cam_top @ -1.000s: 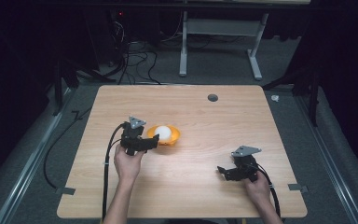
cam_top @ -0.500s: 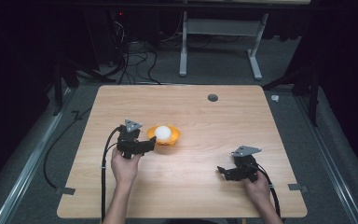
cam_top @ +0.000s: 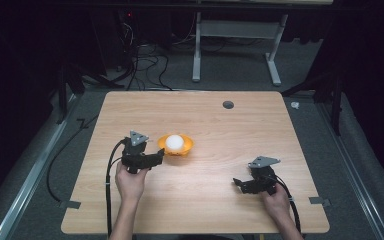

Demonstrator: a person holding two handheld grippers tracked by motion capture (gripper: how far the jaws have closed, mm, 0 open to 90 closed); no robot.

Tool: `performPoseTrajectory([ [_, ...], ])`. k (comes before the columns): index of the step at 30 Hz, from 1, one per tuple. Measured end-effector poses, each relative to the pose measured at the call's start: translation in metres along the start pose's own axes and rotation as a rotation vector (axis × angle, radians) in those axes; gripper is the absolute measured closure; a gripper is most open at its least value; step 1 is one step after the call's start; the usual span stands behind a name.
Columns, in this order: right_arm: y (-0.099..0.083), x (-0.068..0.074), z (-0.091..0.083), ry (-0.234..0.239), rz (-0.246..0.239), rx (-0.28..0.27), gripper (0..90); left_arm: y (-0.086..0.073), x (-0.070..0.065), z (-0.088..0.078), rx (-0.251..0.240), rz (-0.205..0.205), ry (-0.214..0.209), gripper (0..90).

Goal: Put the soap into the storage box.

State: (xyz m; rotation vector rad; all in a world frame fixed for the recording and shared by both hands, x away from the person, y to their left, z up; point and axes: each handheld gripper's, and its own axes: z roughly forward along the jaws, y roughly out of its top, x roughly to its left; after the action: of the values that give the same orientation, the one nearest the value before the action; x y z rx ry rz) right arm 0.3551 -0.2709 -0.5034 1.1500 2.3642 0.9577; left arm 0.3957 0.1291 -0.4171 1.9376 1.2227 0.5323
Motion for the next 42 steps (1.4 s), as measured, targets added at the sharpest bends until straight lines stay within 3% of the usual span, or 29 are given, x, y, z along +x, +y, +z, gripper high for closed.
performPoseTrajectory([
  [3, 0.000, 0.000, 0.000, 0.000, 0.000, 0.000, 12.8, -0.002, 0.003, 0.001, 0.017, -0.002, 0.016, 23.4],
  [16, 0.000, 0.000, 0.000, 0.000, 0.000, 0.000, 12.8, -0.013, 0.009, -0.012, -0.002, -0.038, 0.016, 23.4],
  [22, 0.000, 0.000, 0.000, 0.000, 0.000, 0.000, 12.8, -0.021, 0.017, -0.017, -0.008, -0.081, 0.019, 23.4],
  [42, 0.000, 0.000, 0.000, 0.000, 0.000, 0.000, 12.8, -0.040, 0.020, -0.026, -0.024, -0.107, 0.011, 23.3],
])
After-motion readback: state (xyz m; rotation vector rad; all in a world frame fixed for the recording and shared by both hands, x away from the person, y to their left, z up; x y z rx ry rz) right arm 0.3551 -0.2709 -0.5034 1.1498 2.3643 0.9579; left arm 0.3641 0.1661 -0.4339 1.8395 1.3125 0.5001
